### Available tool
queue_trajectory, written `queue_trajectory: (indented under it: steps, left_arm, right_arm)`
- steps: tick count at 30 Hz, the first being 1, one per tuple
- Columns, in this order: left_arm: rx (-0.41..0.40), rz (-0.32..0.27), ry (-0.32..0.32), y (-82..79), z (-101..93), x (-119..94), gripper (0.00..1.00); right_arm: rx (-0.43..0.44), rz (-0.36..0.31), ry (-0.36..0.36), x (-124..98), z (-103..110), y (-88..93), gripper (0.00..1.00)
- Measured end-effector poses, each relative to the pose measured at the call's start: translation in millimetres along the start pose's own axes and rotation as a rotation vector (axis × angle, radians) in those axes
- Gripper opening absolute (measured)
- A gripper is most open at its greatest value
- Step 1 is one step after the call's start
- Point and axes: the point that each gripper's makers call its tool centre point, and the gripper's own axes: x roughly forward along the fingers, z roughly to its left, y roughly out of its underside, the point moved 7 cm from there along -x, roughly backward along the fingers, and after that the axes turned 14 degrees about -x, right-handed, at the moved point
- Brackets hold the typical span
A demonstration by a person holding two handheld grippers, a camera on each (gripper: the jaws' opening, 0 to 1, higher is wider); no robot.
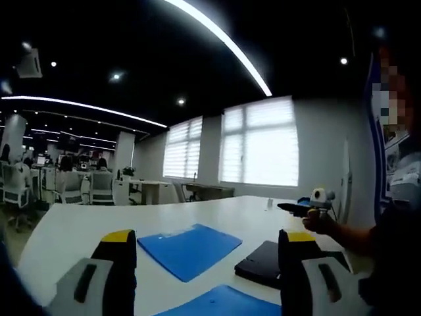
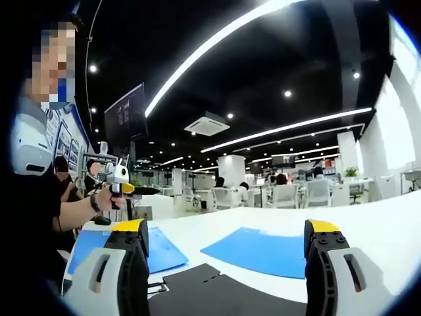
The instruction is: Organize the scattered folders on the table and sort them into different groups
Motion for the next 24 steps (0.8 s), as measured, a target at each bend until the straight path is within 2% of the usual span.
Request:
queue_trajectory:
  steps: [8, 14, 21, 24]
  left_arm:
    - [0.012, 0.031, 0.006, -4.5, 14.4, 31, 0.9]
    - [-0.005, 0.03, 0.016, -7.4, 23.2, 49, 0.9]
    - [-0.008, 0.054, 0.026, -3.6, 31.1, 75, 0.89]
    - [0.015, 0.05, 0.001, -1.4, 39.8, 98, 0.89]
  right_arm:
    - [-0.009, 0.028, -0.004, 26, -18, 5.7, 0.96]
    - [-0.018, 0.039, 0.002, 40, -30, 7.9, 0.96]
    - [-0.012, 0.049, 0.011, 57, -42, 18.4, 0.96]
    - [-0.005, 0.063, 0.018, 68, -47, 28.8, 0.96]
